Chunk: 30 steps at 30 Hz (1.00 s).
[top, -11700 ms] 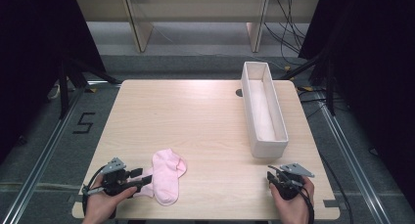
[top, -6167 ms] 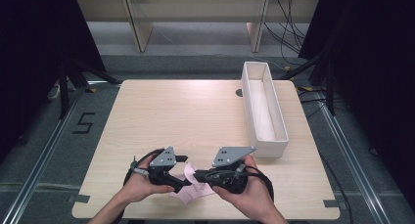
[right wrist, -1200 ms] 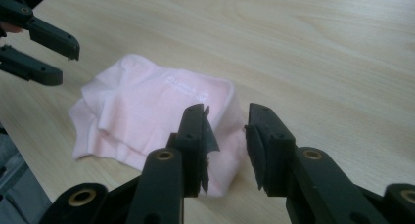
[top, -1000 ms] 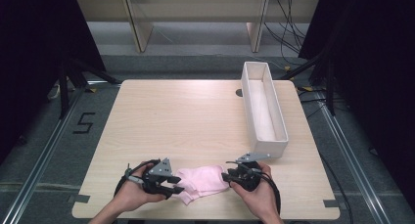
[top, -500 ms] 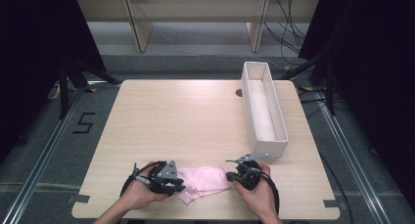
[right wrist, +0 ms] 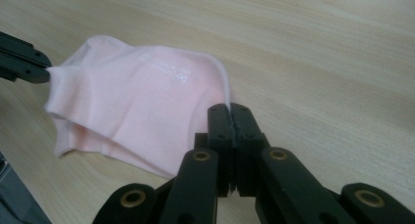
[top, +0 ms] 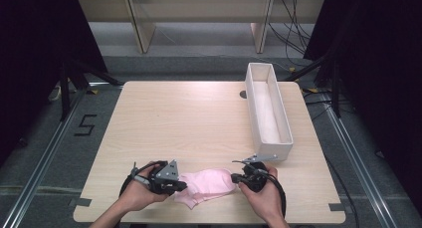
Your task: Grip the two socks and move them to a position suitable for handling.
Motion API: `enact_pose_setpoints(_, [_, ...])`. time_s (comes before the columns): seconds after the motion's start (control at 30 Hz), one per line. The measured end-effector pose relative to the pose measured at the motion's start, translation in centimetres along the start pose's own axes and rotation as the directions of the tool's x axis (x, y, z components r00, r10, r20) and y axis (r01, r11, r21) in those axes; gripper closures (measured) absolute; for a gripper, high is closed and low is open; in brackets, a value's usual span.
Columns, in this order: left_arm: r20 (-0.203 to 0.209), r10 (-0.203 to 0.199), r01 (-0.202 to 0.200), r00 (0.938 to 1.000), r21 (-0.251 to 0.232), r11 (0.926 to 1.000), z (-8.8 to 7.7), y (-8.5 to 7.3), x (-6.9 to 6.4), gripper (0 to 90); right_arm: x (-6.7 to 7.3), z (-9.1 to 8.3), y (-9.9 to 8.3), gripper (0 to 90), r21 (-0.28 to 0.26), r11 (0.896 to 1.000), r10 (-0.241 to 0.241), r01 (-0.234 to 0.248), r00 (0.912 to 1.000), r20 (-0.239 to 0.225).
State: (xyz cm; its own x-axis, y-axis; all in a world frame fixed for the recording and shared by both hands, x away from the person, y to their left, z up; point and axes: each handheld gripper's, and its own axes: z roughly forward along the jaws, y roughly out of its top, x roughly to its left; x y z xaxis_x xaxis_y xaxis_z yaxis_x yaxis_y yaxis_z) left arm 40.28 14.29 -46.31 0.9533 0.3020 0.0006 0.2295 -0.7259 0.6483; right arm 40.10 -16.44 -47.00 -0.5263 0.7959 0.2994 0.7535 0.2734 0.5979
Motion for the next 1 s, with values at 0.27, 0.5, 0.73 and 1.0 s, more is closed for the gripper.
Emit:
enact_pose_setpoints(0.27, [0.038,0.002,-0.001,0.9993,-0.027,0.9996,-2.2,0.1,-0.7,86.8,0.2,-0.8,0.5,88.7,-0.024,1.000,-0.012,0.012,0.9999,-0.006])
enact_pose_setpoints(0.5, [0.073,-0.007,0.006,0.9973,0.018,0.9998,-1.0,-1.4,-1.1,86.5,0.5,-0.6,0.5,88.8,0.047,0.996,0.076,-0.076,0.9971,0.008])
enact_pose_setpoints(0.73, [0.080,-0.023,0.019,0.9965,0.042,0.9989,0.1,-2.0,-0.8,79.9,-0.2,0.5,0.3,88.5,0.082,0.994,0.073,-0.074,0.9972,0.012])
enact_pose_setpoints(1.0, [0.117,-0.089,0.102,0.9891,-0.105,0.9893,-1.1,-1.2,-0.6,57.4,-0.2,-0.1,0.6,83.3,0.033,0.999,0.017,-0.018,0.9994,0.031])
